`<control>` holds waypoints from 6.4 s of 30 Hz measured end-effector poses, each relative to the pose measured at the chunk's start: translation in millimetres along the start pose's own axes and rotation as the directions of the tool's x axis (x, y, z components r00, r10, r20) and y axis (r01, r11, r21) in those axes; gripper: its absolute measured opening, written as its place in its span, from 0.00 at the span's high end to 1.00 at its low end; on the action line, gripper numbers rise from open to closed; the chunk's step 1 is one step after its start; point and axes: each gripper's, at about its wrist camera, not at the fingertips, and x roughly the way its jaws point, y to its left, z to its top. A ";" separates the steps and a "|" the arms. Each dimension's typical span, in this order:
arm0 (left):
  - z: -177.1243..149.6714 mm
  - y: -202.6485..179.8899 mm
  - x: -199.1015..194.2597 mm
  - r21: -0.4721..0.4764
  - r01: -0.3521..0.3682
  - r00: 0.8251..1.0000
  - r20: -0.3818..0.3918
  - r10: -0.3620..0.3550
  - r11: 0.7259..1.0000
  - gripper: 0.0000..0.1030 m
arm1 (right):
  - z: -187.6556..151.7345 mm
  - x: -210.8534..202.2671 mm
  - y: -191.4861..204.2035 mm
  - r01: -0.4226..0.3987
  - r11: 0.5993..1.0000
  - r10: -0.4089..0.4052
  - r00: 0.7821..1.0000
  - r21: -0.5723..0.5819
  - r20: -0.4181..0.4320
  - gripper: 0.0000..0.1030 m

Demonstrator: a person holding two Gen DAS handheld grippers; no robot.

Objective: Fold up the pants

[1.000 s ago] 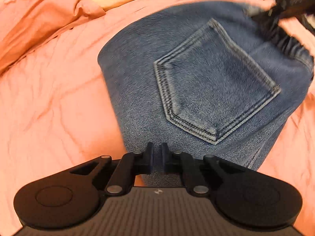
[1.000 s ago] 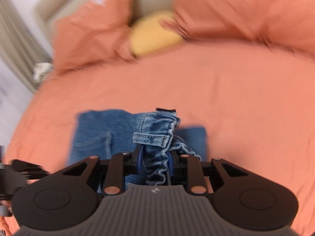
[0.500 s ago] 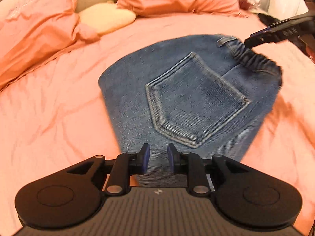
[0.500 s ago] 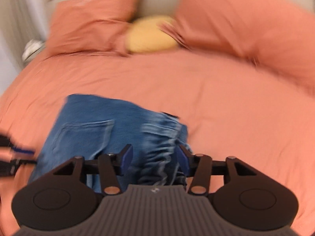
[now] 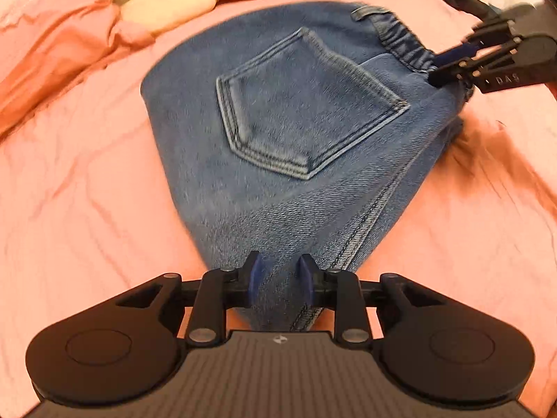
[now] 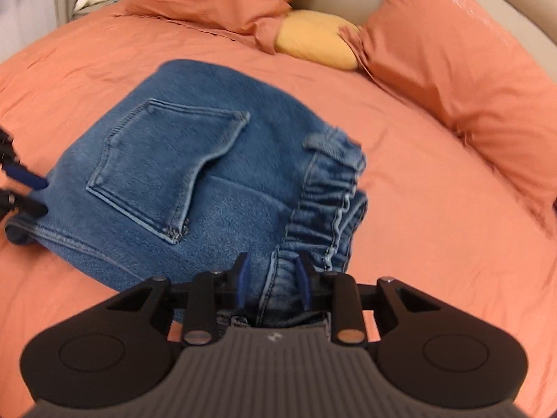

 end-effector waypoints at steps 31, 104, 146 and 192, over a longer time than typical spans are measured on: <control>26.5 92.0 -0.3 -0.310 0.076 0.994 0.098 -0.047 0.948 0.13 | -74.1 41.9 -73.5 -0.317 0.526 0.356 0.925 0.789 0.135 0.07; -202.4 279.7 -78.2 -0.471 0.284 0.958 0.168 -0.231 0.835 0.56 | -11.2 15.8 292.2 -0.445 0.573 0.473 0.865 0.688 0.166 0.32; -206.9 234.5 -106.9 -0.398 -0.060 0.995 0.047 0.086 0.915 0.42 | 53.2 -8.4 294.6 -0.143 0.981 0.139 0.989 0.132 0.040 1.00; -289.5 -78.7 -314.2 -0.561 -0.308 0.860 0.181 0.477 0.768 0.00 | -135.6 -321.9 368.8 0.021 0.961 -0.137 0.901 0.276 0.411 0.05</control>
